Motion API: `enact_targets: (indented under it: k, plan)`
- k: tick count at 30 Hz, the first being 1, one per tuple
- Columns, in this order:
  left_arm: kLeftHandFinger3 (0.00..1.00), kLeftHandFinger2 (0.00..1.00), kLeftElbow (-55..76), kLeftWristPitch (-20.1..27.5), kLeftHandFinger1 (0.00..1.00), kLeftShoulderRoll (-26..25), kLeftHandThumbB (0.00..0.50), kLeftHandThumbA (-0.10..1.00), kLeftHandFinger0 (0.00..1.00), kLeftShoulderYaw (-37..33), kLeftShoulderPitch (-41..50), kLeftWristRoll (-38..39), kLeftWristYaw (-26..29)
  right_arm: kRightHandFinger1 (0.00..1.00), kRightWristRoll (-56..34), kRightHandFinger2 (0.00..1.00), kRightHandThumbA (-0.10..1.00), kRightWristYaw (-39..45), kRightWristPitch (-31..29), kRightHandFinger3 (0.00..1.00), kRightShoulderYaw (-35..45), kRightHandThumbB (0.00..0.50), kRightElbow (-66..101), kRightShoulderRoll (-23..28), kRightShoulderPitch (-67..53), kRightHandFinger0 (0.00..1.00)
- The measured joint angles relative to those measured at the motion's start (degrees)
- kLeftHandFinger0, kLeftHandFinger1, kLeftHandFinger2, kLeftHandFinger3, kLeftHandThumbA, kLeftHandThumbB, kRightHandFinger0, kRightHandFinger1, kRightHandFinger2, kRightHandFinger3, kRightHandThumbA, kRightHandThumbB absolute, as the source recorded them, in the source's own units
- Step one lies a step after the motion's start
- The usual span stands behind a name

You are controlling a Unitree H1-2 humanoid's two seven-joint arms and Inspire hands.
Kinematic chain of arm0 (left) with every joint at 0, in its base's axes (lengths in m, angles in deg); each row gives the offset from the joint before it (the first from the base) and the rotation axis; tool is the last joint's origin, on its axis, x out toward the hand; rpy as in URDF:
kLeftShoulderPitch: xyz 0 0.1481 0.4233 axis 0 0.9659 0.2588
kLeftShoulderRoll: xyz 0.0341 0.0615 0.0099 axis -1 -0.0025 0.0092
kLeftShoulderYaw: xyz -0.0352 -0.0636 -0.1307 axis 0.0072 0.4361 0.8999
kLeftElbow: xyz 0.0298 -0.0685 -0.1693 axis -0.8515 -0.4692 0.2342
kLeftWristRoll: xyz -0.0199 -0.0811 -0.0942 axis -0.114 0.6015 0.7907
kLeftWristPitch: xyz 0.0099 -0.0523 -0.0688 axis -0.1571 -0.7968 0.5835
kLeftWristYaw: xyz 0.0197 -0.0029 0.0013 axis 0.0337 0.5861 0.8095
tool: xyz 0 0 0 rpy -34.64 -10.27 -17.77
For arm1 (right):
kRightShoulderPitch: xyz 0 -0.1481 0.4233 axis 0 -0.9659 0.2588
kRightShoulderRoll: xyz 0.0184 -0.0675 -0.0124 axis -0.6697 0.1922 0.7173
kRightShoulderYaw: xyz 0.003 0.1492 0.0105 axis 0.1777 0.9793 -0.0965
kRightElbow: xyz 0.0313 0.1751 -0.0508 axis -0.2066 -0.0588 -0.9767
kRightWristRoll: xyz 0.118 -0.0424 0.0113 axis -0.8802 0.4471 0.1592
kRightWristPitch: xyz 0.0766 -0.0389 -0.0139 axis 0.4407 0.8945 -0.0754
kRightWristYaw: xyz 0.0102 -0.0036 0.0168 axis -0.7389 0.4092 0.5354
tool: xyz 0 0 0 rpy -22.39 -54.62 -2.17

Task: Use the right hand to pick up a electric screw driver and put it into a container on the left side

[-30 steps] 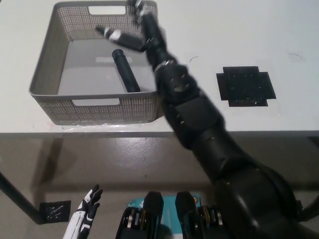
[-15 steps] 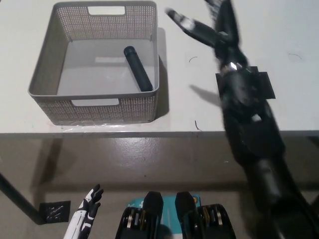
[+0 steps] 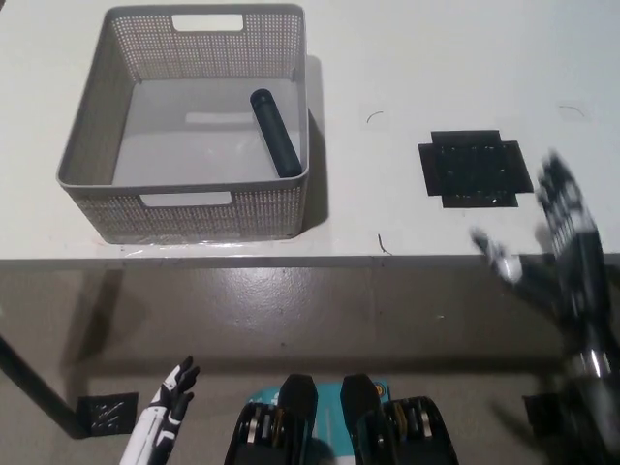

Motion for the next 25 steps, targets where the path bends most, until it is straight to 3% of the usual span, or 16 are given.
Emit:
enact_targets:
  k: [15, 19, 25]
  plan:
    - [1.00, 1.00, -1.6, 0.1, 1.00, -0.6, 0.182, 1.00, 1.00, 0.2, 0.5, 1.3, -0.4, 1.00, 0.1, 1.00, 0.76, 2.1, -7.9, 1.00, -0.8, 0.200, -14.0, -0.6, -6.9, 1.00]
    - [1.00, 1.00, -2.0, 0.1, 1.00, -0.5, 0.174, 1.00, 1.00, 0.3, 0.6, 1.4, -0.4, 1.00, 0.2, 1.00, 0.74, 2.2, -9.6, 1.00, -0.9, 0.177, -18.9, -1.1, -7.5, 0.93]
    - [1.00, 1.00, -2.3, 0.1, 1.00, -0.5, 0.179, 1.00, 1.00, 0.5, 0.6, 1.4, -0.3, 1.00, -0.4, 1.00, 0.75, 2.7, -11.7, 1.00, -0.5, 0.218, -25.2, -1.1, -6.7, 0.88]
